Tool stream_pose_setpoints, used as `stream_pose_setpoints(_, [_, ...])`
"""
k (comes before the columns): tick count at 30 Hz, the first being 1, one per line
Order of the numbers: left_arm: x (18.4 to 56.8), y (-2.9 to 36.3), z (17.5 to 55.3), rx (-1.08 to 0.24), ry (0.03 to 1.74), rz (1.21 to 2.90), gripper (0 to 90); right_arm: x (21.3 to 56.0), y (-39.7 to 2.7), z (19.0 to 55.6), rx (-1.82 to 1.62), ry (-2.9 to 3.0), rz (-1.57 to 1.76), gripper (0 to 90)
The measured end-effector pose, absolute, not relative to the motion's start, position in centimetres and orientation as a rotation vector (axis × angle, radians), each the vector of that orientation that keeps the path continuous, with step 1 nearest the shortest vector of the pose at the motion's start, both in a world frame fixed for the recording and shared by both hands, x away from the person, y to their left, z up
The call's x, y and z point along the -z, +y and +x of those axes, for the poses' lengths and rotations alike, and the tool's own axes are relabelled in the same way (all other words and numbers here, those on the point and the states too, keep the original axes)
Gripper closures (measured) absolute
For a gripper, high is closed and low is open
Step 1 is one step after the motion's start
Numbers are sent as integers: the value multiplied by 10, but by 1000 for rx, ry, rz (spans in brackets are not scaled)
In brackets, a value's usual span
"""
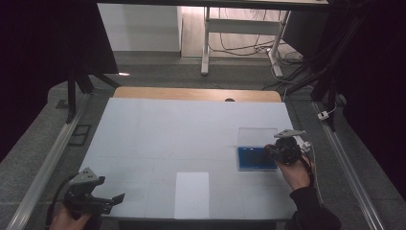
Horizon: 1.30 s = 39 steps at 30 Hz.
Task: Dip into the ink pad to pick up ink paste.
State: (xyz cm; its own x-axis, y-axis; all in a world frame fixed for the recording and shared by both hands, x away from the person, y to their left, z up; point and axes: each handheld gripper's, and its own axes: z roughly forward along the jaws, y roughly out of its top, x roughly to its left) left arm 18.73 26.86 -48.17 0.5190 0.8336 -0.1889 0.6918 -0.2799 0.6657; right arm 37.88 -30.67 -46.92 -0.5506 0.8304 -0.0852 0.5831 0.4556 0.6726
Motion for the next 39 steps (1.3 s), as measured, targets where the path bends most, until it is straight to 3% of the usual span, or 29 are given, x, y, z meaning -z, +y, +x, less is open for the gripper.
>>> stream_pose_setpoints(16, [482,268,187,-256,1237,2050,27,477,-310,382,-816,2318,1257,801])
stream_pose_setpoints(25, [482,268,187,-258,1238,2054,27,478,-291,375,-677,2314,1131,802])
stream_pose_setpoints(39, [482,268,187,-254,1237,2050,27,480,-309,381,-836,2303,1263,802])
